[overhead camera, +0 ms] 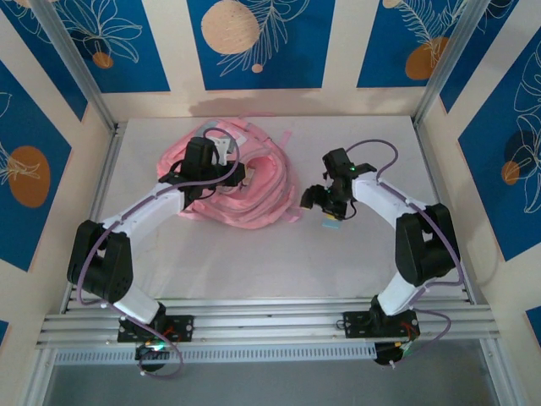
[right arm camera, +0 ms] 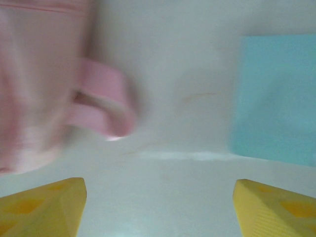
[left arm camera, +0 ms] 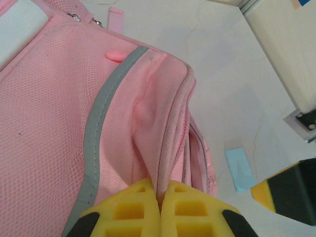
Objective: Pack the student bag
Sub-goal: Pick up the loose stationery from the middle-right of the table.
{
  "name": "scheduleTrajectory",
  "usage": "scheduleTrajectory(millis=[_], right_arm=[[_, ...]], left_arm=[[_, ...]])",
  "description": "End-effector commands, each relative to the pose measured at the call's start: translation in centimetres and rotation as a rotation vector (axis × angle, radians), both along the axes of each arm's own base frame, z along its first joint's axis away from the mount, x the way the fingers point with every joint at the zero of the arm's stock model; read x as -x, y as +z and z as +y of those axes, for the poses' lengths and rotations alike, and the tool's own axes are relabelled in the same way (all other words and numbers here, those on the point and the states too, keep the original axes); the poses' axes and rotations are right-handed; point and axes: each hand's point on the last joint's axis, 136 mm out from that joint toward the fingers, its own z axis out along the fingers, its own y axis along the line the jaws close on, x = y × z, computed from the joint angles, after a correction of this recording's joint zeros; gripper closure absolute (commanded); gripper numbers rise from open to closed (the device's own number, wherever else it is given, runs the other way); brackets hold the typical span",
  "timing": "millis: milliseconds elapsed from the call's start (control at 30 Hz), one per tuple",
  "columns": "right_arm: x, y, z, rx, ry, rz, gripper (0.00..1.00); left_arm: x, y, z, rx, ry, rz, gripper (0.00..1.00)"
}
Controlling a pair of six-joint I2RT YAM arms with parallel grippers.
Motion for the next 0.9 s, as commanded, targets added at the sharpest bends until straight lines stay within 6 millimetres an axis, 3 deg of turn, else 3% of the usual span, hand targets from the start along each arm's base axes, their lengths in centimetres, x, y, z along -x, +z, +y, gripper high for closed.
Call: scheduleTrajectory(millis=[0,367,567,733,867], right_arm=[[1.0,-1.7,-4.1,0.226,0.035,0.053,0.20],[-0.6,-5.8,-5.7,0.298,0.009,0.110,0.23],[-0.4,-7.0,-5.0,0.264,0.006,0.144,0.34],[-0.4,-6.7,-5.1,0.234,-0.021,0.136,0.48],[-0.8,-4.8,-5.1,0.192,-0.035,0.101,0.55]], left_arm=[[1.2,5.0,-1.4,0.076,-0.079,-0.108,1.00],[1.7,5.4,-1.1,0.073,-0.076,-0.118,1.00],[1.5,5.4,-1.1,0.076,-0.073,-0.112,1.00],[1.3,5.3,-1.4,0.081,-0.077,-0.096,1.00],[1.2,5.1,-1.7,0.095,-0.080,-0.082,1.00]])
